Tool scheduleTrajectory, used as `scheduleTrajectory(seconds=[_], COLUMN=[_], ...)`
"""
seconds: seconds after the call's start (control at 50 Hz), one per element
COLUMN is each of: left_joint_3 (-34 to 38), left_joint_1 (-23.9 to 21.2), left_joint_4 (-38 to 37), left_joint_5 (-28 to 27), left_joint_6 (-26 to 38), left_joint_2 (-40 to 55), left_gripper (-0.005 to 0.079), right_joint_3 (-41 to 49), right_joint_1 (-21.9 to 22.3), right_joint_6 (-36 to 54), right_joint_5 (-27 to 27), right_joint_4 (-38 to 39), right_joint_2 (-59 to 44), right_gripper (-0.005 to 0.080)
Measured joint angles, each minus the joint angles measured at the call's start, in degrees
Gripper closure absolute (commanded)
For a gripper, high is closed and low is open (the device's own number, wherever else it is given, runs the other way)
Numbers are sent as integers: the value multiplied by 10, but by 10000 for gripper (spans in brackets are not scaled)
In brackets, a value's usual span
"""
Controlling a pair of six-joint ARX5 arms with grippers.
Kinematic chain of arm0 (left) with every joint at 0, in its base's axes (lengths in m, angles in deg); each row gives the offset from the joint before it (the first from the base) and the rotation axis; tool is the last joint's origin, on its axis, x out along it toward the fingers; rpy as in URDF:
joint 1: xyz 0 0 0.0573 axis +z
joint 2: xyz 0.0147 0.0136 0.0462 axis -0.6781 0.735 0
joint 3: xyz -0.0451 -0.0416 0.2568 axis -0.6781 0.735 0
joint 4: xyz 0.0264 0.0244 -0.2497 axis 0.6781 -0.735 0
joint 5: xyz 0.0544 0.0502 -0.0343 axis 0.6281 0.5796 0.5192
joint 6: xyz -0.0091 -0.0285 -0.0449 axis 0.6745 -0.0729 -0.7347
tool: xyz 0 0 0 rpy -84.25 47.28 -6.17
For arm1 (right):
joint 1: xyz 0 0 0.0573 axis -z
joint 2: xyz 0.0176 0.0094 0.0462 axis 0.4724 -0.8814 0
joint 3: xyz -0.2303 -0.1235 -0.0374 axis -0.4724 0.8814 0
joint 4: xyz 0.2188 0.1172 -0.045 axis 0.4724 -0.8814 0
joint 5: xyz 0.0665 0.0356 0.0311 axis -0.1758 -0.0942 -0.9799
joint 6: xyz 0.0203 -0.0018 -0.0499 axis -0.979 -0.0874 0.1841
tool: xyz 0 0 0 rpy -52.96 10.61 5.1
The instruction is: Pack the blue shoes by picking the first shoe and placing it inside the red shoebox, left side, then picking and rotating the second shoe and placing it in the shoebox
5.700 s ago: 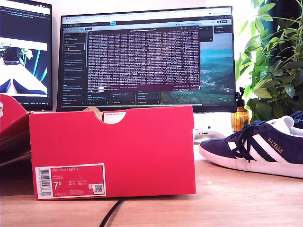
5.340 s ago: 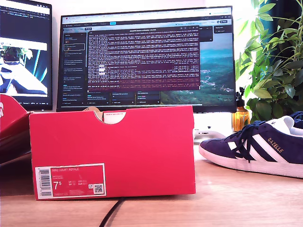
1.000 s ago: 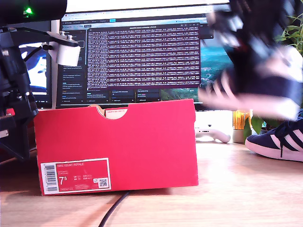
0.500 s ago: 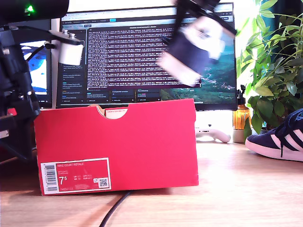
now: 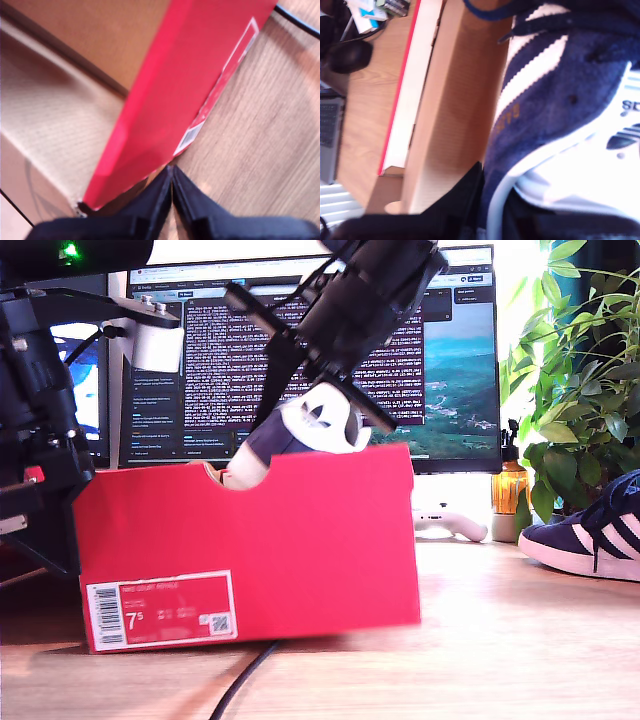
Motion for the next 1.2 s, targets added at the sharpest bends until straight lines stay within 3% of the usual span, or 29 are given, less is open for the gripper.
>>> scheduleTrajectory(seconds=[0.44, 0.84, 1.14, 1.2], left_joint_3=[0, 0, 0, 0], left_joint_1=[2, 3, 3, 3], left_joint_4=[8, 17, 18, 18], left_joint_5=[4, 22, 22, 22], left_joint_6=[0, 0, 0, 0], left_joint_2=[0, 0, 0, 0], left_gripper=[761, 761, 761, 761], right_joint_3=[0, 0, 0, 0], right_joint_1=[-45, -45, -45, -44], right_joint_6=[-11, -11, -11, -11], right_joint_5=[-1, -1, 15, 16], right_joint_4=[19, 25, 57, 52], right_joint_2=[0, -82, -83, -83], right_gripper=[765, 765, 763, 730])
